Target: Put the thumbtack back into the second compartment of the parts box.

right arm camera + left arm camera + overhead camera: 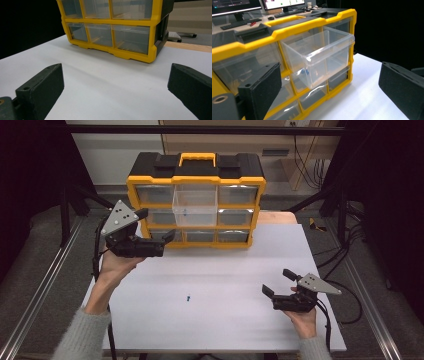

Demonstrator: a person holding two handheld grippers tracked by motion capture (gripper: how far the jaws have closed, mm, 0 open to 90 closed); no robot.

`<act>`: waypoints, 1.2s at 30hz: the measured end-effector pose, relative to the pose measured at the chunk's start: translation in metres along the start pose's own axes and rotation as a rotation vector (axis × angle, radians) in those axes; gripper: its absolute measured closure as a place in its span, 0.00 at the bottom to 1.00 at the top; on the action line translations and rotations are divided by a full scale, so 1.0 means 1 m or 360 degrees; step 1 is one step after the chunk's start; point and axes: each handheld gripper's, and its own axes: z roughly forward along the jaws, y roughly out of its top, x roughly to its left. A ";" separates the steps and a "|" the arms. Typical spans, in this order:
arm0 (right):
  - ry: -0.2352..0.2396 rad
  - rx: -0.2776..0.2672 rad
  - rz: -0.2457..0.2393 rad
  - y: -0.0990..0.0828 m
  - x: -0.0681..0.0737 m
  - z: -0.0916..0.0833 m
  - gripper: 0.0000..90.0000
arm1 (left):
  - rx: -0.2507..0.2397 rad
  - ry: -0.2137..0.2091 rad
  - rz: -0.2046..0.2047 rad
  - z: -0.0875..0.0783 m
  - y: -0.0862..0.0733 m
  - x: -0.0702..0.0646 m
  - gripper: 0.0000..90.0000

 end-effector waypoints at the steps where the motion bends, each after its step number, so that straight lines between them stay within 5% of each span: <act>1: 0.0000 0.0000 -0.0001 0.000 0.000 0.000 0.01 | 0.0003 0.0002 0.0002 0.000 -0.002 0.000 0.04; 36: 0.0000 0.0006 0.0033 0.000 0.002 0.001 0.01 | 0.0115 0.0010 -0.0088 0.005 -0.086 -0.015 0.02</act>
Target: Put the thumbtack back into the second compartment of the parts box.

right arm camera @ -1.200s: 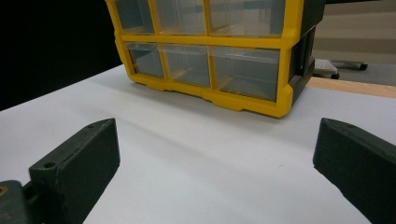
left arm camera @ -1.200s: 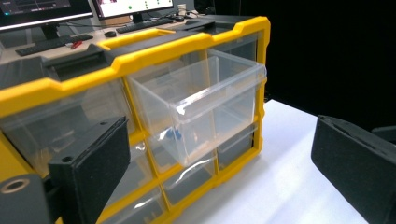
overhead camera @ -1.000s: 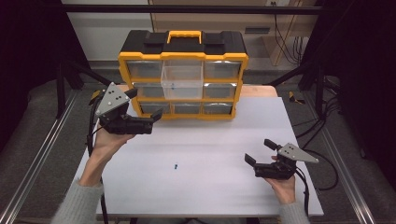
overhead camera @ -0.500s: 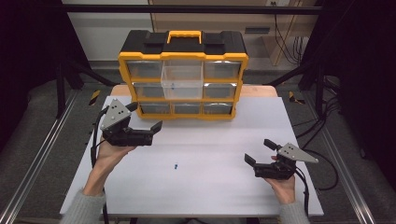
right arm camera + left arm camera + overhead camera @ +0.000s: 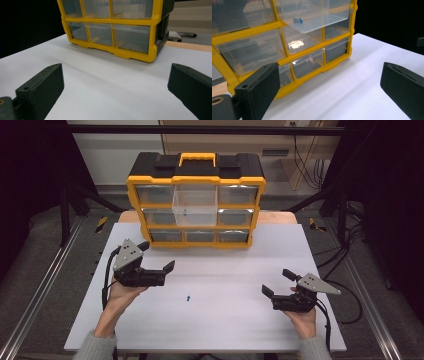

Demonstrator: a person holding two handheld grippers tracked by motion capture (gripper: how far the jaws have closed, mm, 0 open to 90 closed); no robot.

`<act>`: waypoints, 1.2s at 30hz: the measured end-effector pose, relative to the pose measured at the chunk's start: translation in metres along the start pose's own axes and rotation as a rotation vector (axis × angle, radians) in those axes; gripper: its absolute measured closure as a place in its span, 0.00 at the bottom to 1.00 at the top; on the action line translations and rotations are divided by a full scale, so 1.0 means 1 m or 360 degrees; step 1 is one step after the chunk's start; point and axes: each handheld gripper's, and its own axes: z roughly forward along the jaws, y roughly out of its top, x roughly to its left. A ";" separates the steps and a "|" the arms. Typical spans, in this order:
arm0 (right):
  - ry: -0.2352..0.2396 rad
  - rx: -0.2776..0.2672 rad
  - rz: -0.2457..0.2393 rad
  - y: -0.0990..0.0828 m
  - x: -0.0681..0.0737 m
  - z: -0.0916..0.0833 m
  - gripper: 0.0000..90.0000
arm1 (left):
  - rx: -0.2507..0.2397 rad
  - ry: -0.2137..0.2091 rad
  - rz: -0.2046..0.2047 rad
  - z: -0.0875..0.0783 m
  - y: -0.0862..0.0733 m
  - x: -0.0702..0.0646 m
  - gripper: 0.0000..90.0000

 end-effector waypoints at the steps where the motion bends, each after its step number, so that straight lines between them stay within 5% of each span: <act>1: -0.0011 0.0001 -0.0017 0.000 -0.001 0.000 0.01 | 0.0000 -0.0002 -0.0001 0.000 -0.002 -0.001 0.02; 19: -0.0008 0.0005 -0.0022 0.000 -0.001 0.000 0.01 | 0.0074 -0.0018 -0.0031 0.011 -0.030 -0.009 0.02; 23: -0.0010 0.0006 -0.0022 0.000 -0.001 0.000 0.01 | 0.0102 -0.0051 -0.0081 0.014 -0.035 -0.013 0.02; 36: -0.0006 -0.0004 -0.0016 0.000 0.000 0.000 0.01 | 0.0156 -0.0020 -0.0026 0.026 -0.049 -0.017 0.03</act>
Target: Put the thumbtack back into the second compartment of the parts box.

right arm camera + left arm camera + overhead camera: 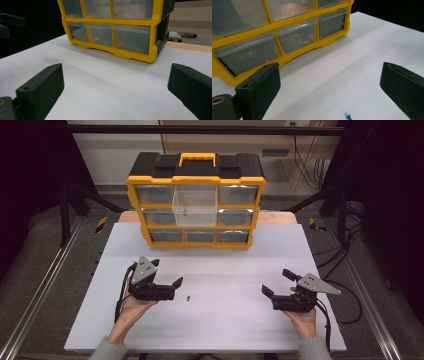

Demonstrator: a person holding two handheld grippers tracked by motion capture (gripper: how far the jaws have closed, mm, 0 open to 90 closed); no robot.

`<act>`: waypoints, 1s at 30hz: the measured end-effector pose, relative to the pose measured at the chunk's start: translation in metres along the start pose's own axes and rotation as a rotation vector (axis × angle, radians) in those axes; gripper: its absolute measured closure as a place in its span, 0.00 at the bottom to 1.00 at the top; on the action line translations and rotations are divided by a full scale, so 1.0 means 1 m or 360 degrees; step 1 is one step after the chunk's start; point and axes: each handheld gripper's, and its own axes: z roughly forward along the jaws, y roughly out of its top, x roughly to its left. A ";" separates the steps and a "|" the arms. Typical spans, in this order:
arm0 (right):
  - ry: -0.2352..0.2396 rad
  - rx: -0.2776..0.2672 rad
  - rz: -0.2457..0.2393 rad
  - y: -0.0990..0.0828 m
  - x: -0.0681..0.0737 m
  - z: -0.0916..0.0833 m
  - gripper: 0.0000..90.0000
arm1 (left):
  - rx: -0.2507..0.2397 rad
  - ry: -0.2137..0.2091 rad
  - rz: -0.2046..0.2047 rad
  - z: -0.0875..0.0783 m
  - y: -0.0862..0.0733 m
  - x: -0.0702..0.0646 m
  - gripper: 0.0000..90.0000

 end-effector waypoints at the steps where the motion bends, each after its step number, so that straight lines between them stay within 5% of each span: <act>1: -0.0008 0.0005 -0.0007 0.000 0.000 0.000 0.01 | 0.0007 0.0000 -0.0006 0.001 -0.001 -0.001 0.03; 30: 0.0006 0.0009 -0.0021 0.000 0.000 0.000 0.01 | 0.0233 -0.0048 -0.0044 0.030 -0.026 -0.017 0.05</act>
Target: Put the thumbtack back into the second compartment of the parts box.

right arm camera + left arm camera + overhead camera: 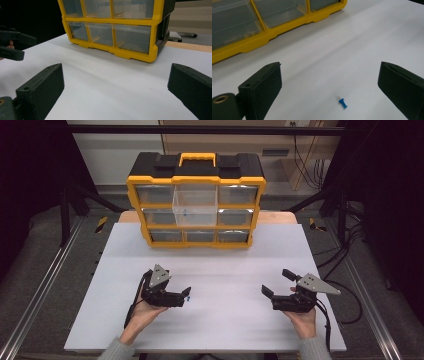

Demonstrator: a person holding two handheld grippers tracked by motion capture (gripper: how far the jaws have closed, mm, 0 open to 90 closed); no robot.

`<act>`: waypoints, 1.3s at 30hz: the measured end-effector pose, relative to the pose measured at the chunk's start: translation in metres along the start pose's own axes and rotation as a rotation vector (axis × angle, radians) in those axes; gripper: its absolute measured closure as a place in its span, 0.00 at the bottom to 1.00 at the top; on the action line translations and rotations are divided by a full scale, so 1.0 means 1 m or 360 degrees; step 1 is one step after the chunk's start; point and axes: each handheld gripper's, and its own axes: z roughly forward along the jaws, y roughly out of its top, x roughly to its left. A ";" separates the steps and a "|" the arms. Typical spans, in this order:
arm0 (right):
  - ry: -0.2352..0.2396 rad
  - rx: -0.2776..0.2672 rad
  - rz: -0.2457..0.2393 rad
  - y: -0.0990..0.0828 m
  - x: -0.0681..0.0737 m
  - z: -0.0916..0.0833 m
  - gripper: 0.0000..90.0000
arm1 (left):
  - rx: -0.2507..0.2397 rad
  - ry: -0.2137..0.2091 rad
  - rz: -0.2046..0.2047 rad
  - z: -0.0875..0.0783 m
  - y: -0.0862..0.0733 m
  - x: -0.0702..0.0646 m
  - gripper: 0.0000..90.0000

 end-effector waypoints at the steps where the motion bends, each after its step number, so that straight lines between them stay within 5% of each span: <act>1: -0.0009 0.0003 0.0008 0.000 0.000 0.000 0.01 | 0.0007 0.0000 -0.0003 0.001 -0.001 0.000 0.06; 15: 0.0001 -0.0002 0.0016 0.000 0.001 0.000 0.01 | 0.0131 0.0008 -0.0023 0.015 -0.010 -0.006 0.11; 39: -0.0001 -0.0008 -0.0001 0.000 -0.001 0.000 0.01 | 0.0262 0.0042 -0.0064 0.034 -0.026 -0.018 0.41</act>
